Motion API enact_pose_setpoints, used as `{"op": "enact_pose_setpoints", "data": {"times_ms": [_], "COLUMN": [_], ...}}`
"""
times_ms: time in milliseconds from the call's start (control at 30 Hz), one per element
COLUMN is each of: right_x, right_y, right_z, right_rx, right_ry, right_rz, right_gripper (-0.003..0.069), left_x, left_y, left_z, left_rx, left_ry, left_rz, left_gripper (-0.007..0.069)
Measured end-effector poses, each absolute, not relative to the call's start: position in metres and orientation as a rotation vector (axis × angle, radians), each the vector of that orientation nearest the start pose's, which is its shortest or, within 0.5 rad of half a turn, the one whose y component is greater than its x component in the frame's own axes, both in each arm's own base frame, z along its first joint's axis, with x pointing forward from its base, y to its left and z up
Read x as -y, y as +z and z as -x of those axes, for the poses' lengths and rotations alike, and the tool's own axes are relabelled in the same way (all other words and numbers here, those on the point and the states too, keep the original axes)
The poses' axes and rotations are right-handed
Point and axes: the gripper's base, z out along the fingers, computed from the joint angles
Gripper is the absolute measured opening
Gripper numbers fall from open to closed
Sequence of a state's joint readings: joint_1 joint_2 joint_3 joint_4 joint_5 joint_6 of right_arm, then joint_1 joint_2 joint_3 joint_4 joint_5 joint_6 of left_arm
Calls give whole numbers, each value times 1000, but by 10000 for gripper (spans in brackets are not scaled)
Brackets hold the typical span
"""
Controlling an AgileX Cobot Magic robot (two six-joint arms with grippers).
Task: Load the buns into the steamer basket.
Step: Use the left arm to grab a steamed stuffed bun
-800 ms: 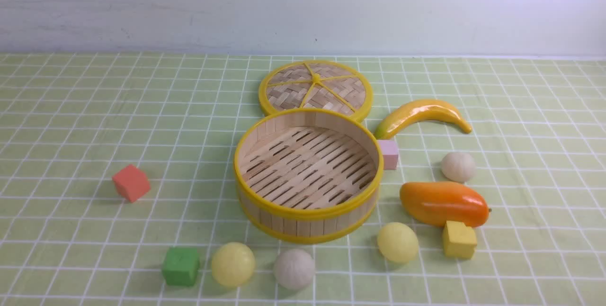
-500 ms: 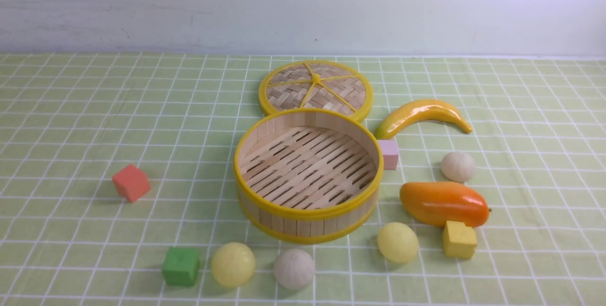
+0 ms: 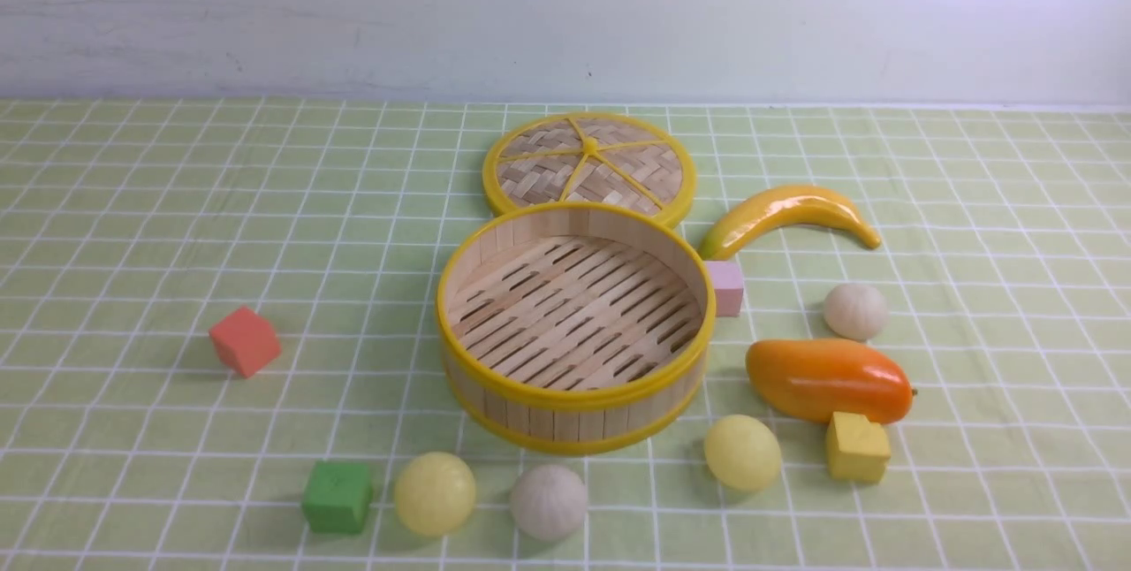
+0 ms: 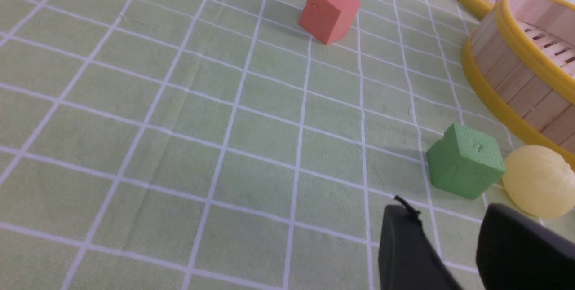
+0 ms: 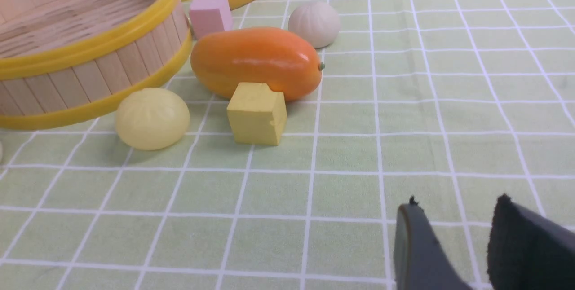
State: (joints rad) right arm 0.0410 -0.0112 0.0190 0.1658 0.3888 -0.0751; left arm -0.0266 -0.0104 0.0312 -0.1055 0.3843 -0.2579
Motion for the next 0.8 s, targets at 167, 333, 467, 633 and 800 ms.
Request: {"op": "enact_pose_setpoints", "data": {"times_ms": [167, 333, 467, 633, 800], "right_x": [-8, -8, -8, -8, -8], "right_y": [173, 173, 173, 173, 173], "right_z": [-52, -52, -52, -52, -52], "right_rx": [-1877, -1877, -1877, -1877, -1877], "right_ry": [141, 141, 141, 141, 141], "right_rz": [8, 8, 8, 8, 8], "right_gripper": [241, 241, 241, 241, 241], "left_x": [5, 5, 5, 5, 5], "left_y": [169, 169, 169, 169, 170], "left_z": [-52, -52, -52, -52, -52], "left_rx": [-1876, -1876, -1876, -1876, -1868], "left_ry": [-298, -298, -298, -298, -298], "left_rz": [284, 284, 284, 284, 283], "left_gripper": [237, 237, 237, 237, 237]}}
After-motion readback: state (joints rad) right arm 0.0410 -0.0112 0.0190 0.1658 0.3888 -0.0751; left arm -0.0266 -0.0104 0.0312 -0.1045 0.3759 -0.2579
